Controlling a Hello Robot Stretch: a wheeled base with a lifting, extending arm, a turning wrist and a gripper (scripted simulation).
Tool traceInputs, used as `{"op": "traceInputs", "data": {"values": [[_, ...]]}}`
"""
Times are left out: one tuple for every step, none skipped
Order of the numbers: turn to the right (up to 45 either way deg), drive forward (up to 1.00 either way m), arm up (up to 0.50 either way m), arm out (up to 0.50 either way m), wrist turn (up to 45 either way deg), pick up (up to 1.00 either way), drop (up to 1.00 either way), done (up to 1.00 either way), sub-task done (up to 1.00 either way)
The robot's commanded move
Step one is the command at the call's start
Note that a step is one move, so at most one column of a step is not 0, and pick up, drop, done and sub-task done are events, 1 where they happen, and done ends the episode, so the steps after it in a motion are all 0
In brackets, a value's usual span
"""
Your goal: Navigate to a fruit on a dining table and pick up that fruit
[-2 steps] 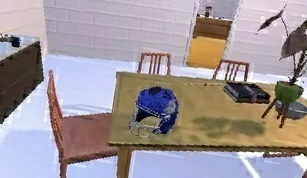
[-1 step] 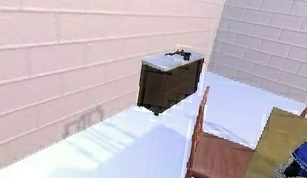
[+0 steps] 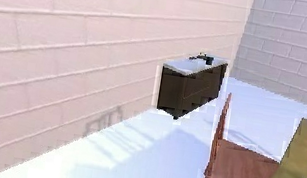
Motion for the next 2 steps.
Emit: {"op": "traceInputs", "data": {"values": [[0.0, 0.95, 0.0, 0.0, 0.0, 0.0, 0.0, 0.0, 0.0], [-21.0, 0.0, 0.0, 0.0, 0.0, 0.0, 0.0, 0.0, 0.0]]}}
